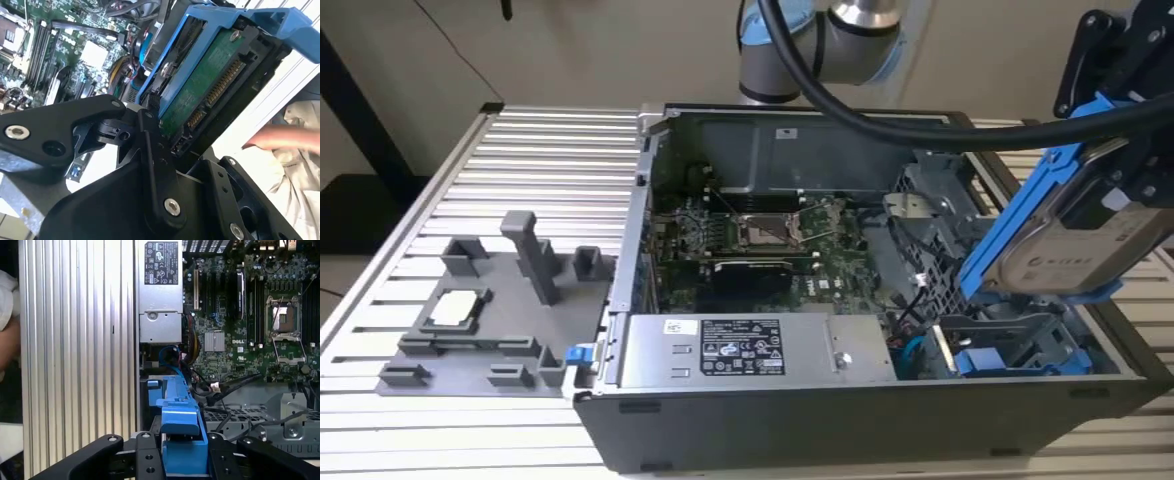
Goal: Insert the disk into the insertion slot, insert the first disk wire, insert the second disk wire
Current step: 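Insert the disk into the insertion slot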
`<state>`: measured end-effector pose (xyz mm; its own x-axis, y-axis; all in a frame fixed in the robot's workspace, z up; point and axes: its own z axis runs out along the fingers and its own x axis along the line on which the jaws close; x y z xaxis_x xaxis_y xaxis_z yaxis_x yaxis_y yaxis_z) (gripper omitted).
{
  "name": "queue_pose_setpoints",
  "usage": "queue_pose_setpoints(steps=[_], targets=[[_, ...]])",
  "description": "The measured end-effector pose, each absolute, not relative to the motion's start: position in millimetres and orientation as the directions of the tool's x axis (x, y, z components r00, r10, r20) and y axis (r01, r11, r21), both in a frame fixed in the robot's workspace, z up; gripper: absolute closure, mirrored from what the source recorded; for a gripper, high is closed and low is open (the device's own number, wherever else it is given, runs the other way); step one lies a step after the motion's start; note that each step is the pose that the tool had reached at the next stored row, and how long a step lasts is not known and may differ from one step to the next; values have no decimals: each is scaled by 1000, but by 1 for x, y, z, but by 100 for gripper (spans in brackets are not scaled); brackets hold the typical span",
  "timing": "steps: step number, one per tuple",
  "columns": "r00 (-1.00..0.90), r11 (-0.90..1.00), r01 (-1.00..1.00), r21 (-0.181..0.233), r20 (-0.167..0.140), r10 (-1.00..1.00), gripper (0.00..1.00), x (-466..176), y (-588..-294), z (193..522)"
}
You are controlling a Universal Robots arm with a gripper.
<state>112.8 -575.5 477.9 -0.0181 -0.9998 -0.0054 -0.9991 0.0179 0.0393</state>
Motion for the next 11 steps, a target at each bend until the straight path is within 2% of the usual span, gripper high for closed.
queue_pose_setpoints(steps=[11], targets=[[-18,17,-999,40,-17,-1000,67,113,-576,471]])
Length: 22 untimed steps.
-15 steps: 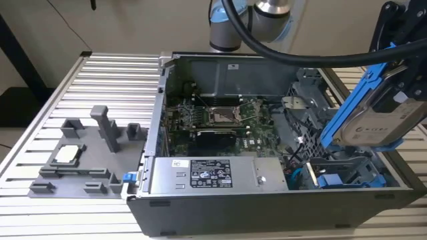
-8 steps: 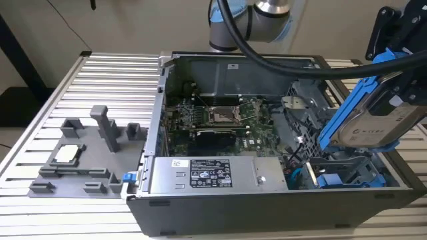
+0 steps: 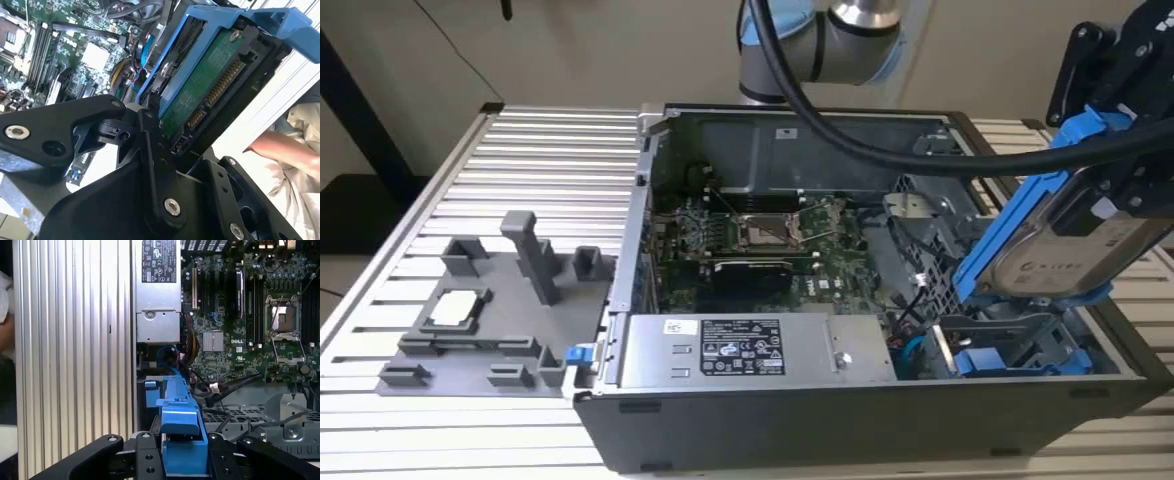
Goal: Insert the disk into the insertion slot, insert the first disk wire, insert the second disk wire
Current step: 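Insert the disk into the insertion slot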
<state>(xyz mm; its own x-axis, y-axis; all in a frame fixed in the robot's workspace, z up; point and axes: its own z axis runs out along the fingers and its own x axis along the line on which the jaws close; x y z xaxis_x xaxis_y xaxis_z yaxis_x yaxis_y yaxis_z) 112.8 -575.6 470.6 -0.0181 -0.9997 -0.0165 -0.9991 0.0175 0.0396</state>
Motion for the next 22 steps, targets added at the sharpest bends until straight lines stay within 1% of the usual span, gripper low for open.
queue_pose_setpoints(steps=[14,22], targets=[[-18,16,-999,40,-47,-999,67,113,-576,461],[-18,16,-999,40,-51,-999,67,113,-576,452]])
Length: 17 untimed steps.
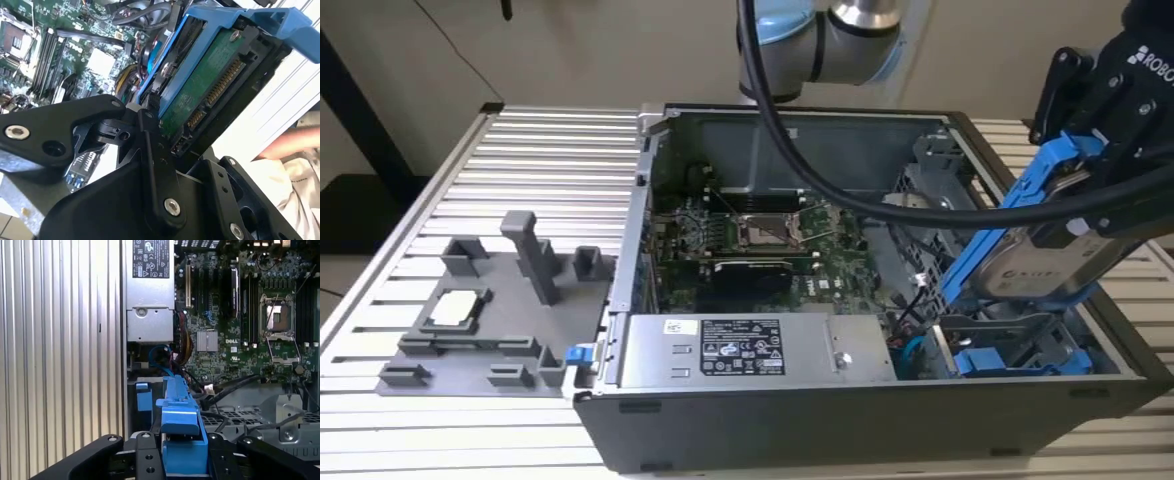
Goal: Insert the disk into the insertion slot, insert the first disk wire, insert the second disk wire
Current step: 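Insert the disk into the insertion slot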
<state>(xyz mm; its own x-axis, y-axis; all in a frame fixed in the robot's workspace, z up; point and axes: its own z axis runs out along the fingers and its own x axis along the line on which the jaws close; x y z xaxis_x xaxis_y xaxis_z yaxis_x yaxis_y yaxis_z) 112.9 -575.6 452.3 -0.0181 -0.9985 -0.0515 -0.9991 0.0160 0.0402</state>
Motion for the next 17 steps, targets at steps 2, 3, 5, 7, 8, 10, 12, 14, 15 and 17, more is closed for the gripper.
queue_pose_setpoints(steps=[2,3,5,7,8,10,12,14,15,17], targets=[[-18,16,-999,40,-52,-999,67,114,-576,450],[-18,16,-999,40,-52,-999,67,114,-576,449],[-18,16,-999,40,-52,-999,67,114,-576,447],[-17,15,-999,40,-51,-999,67,115,-576,444],[-17,16,-999,40,-49,-999,67,115,-576,443],[-17,16,-999,40,-43,-999,67,115,-576,441],[-17,16,-999,40,-33,-999,67,116,-576,439],[-17,16,-999,40,-20,-1000,67,117,-576,438],[-17,16,-999,39,-14,-1000,67,117,-576,437],[-15,15,-999,39,-1,-1000,67,117,-576,435]])
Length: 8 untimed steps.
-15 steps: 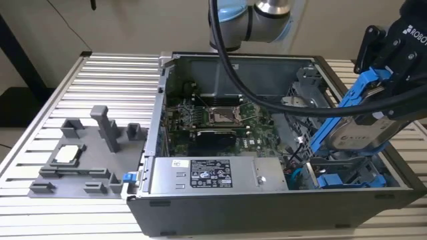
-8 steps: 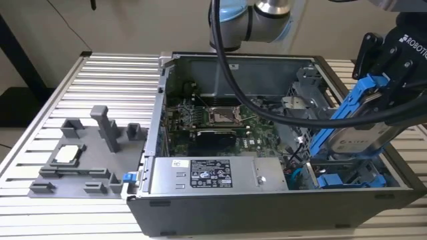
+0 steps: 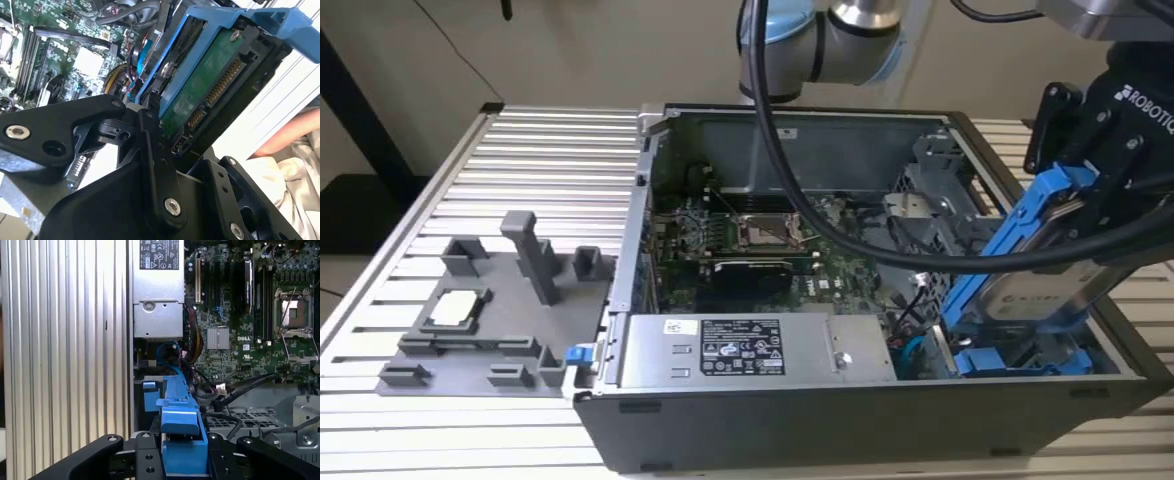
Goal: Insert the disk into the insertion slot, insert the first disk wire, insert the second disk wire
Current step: 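Insert the disk into the insertion slot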
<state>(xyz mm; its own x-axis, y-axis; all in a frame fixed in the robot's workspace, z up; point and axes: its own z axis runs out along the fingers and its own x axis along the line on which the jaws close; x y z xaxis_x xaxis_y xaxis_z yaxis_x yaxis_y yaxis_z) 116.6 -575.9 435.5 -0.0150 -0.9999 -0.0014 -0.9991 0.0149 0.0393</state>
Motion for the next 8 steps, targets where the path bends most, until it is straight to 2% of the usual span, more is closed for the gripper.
queue_pose_setpoints(steps=[2,8], targets=[[-13,13,-999,38,6,-1000,67,117,-576,434],[-10,10,-999,35,0,-1000,67,117,-576,432]])
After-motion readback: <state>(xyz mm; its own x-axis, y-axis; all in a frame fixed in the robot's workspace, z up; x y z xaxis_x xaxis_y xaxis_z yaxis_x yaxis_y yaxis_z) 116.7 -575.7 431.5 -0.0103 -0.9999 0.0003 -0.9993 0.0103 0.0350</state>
